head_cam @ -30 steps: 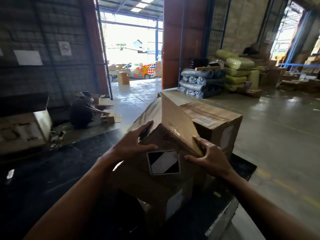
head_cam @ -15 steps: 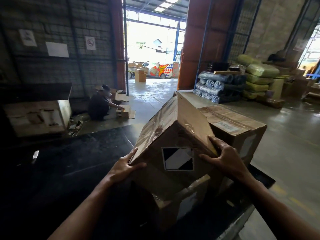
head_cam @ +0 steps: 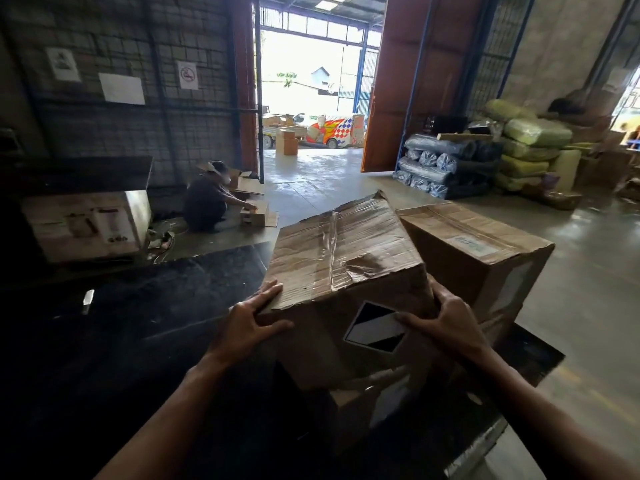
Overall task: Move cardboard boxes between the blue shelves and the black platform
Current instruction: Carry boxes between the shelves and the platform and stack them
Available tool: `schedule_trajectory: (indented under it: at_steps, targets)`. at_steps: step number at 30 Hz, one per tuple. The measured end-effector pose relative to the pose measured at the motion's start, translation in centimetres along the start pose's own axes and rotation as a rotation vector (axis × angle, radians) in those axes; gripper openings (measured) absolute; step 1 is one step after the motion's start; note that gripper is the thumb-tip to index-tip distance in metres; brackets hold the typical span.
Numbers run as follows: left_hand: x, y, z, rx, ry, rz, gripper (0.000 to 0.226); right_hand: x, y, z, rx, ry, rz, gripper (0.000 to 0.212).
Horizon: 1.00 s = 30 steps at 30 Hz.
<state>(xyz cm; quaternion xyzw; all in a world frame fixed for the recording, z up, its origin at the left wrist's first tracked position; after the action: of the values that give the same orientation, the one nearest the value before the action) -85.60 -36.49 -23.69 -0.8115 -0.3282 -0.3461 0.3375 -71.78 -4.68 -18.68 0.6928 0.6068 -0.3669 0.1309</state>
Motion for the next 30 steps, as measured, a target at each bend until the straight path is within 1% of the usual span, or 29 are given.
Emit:
schedule_trajectory:
  at_steps: [3,6,9,12,14,18,21,23,26,30]
  targets:
    - [-0.3,0.6,-0.3,0.027,-0.005,0.015,0.1,-0.4,-0.3,0.0,0.009,-0.047,-0.014,0.102]
    - [-1.2,1.0,-0.4,0.099,0.005,-0.008,0.091,-1.6,-0.8,-0.1,-0.001,-0.091,-0.072,0.105]
    - [-2.3,1.2,0.0,0.142,0.072,-0.064,0.097,-2.2,-1.1,-0.2,-0.011,-0.073,-0.11,0.107]
    - [-2.4,1.3,0.2,0.183,0.136,-0.069,0.098,-2.7,-1.1,-0.2,0.003,-0.026,-0.125,0.11]
    - [-2.0,1.3,0.4,0.188,0.149,-0.057,0.099,-2.6,-1.0,-0.5,0.039,0.003,-0.126,0.106]
    - [-0.1,2.2,0.6,0.189,0.12,0.054,0.096,-0.8,-1.0,-1.4,0.085,0.034,-0.038,0.098]
    - [1.1,3.0,1.1,0.141,0.013,0.152,0.096,1.5,-0.8,-1.1,0.081,-0.035,0.05,0.094]
    - [2.0,3.2,1.7,0.064,-0.103,0.233,0.095,2.8,-0.5,-0.7,0.07,-0.058,0.09,0.097]
    - [2.6,2.8,2.4,-0.074,-0.294,0.357,0.101,3.9,-0.6,-0.5,0.054,-0.04,0.106,0.097]
    - [1.9,1.2,0.9,-0.178,-0.485,0.408,0.105,4.0,-1.1,-0.5,0.035,0.034,0.077,0.088]
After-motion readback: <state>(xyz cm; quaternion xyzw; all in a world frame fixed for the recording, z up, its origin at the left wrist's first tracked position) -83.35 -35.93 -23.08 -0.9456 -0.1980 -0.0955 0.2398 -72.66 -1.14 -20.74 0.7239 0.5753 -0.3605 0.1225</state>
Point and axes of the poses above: each hand's wrist, its own y-axis away from the middle knuckle, its own z-axis out of the palm, x = y × z, the point moved 9 cm from there along -y, towards the middle knuckle, and after that the axes turned 7 degrees about -x, right-handed, at the moved point
